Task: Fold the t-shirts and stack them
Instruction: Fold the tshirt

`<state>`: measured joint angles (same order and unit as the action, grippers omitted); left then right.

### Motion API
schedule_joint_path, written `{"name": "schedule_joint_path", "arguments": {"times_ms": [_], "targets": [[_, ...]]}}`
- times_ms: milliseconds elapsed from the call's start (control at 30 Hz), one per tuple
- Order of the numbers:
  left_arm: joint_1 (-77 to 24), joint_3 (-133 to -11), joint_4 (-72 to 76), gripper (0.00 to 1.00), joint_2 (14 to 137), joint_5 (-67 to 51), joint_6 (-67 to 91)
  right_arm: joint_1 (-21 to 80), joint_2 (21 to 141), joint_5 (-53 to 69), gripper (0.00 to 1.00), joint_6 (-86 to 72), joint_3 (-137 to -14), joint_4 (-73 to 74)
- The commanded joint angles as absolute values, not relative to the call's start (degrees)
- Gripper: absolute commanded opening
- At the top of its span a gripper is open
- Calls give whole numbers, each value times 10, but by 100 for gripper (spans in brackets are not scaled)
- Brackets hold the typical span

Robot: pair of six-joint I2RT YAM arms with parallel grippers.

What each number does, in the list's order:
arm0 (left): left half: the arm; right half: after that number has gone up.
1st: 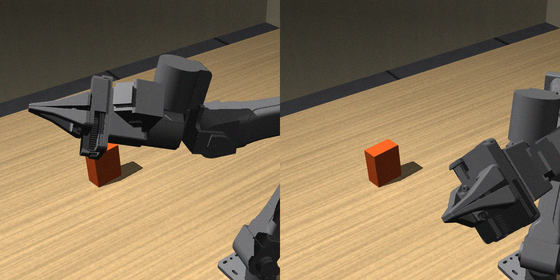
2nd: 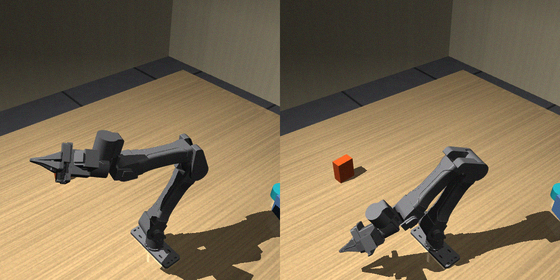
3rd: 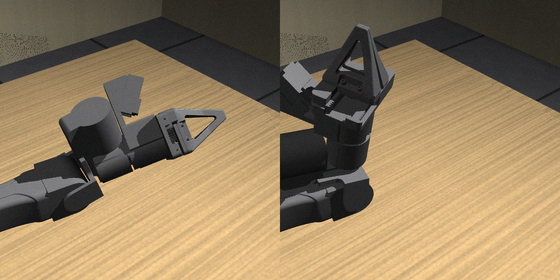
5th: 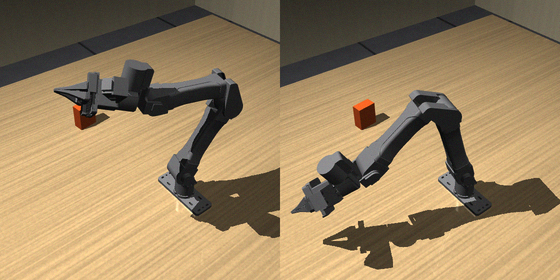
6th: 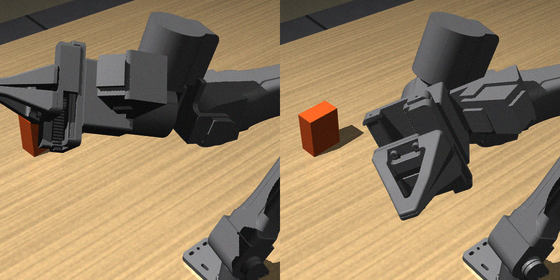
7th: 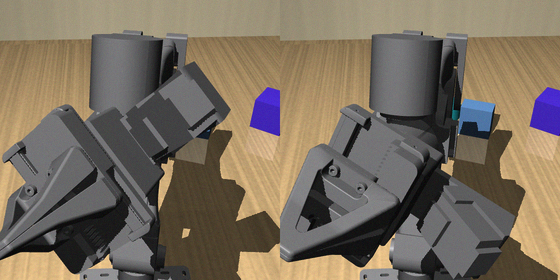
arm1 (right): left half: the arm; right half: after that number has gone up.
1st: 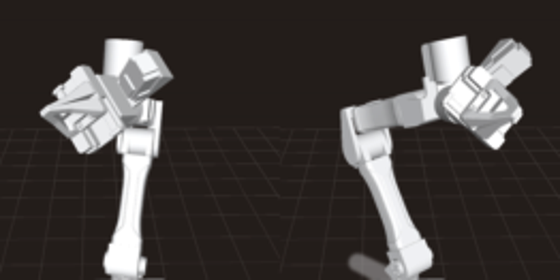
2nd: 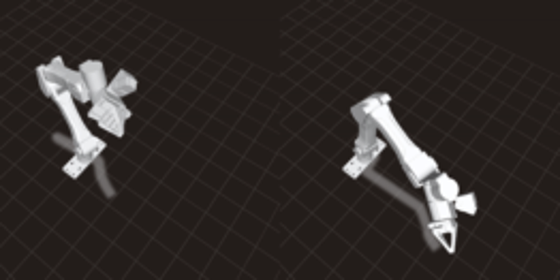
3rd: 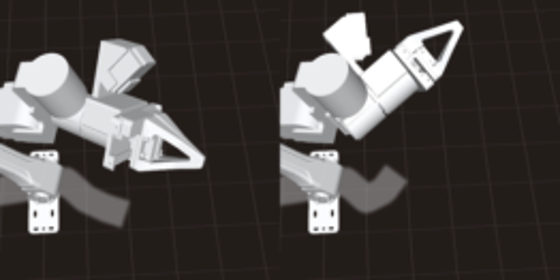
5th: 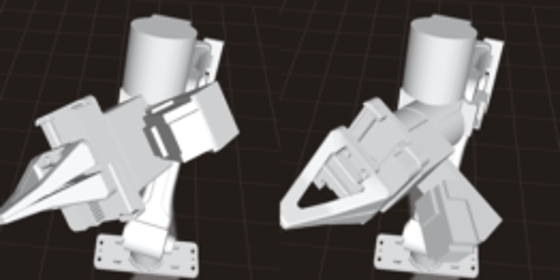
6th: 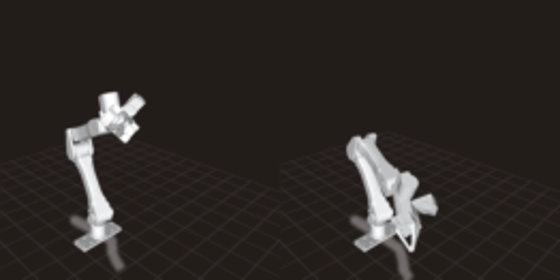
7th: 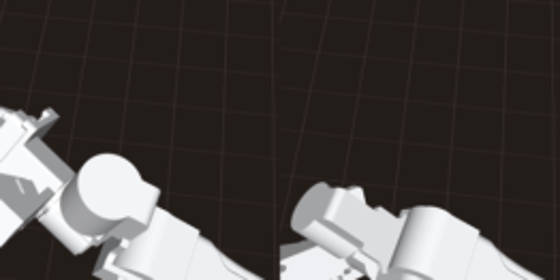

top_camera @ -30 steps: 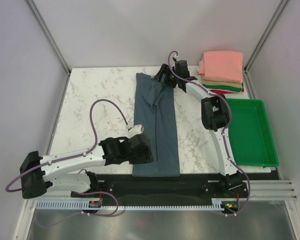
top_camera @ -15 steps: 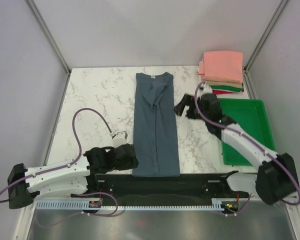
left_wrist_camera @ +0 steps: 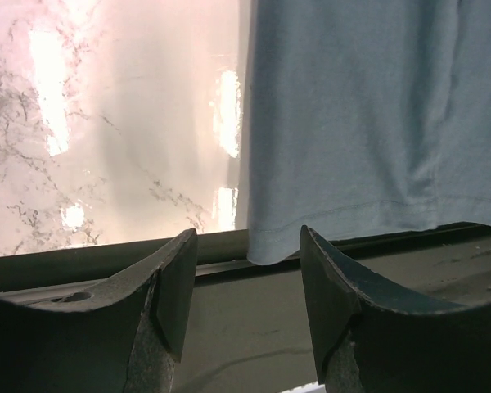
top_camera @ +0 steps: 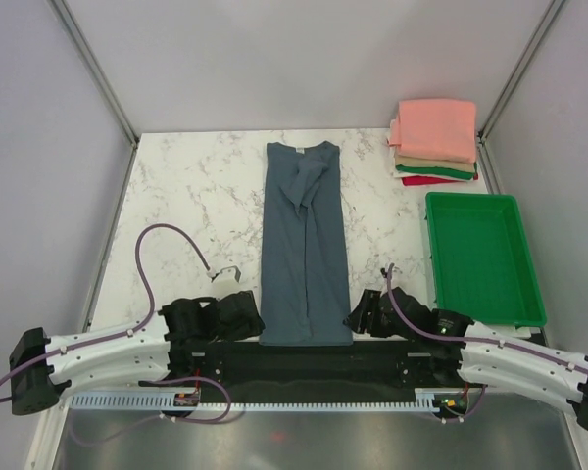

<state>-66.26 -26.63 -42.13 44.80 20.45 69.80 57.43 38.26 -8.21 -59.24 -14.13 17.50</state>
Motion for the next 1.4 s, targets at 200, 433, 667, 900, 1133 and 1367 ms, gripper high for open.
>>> {"name": "schedule_joint_path", "arguments": {"times_ms": [200, 433, 667, 900, 1133, 1367], "targets": [[-665, -216, -356, 59, 464, 197, 758, 685, 473, -178, 49, -695, -117, 135], [-665, -168, -292, 59, 447, 182, 761, 693, 490, -183, 36, -698, -108, 120], [-665, -144, -256, 55, 456, 165, 764, 693, 489, -185, 22, -699, -99, 111], [-666, -164, -249, 4, 446, 153, 721, 696, 476, -192, 0, -683, -123, 125], [-666, -278, -323, 2, 467, 178, 672, 698, 482, -252, 0, -626, -243, 204], [-658, -410, -392, 2, 528, 263, 621, 636, 529, -271, 0, -522, -358, 193]]}}
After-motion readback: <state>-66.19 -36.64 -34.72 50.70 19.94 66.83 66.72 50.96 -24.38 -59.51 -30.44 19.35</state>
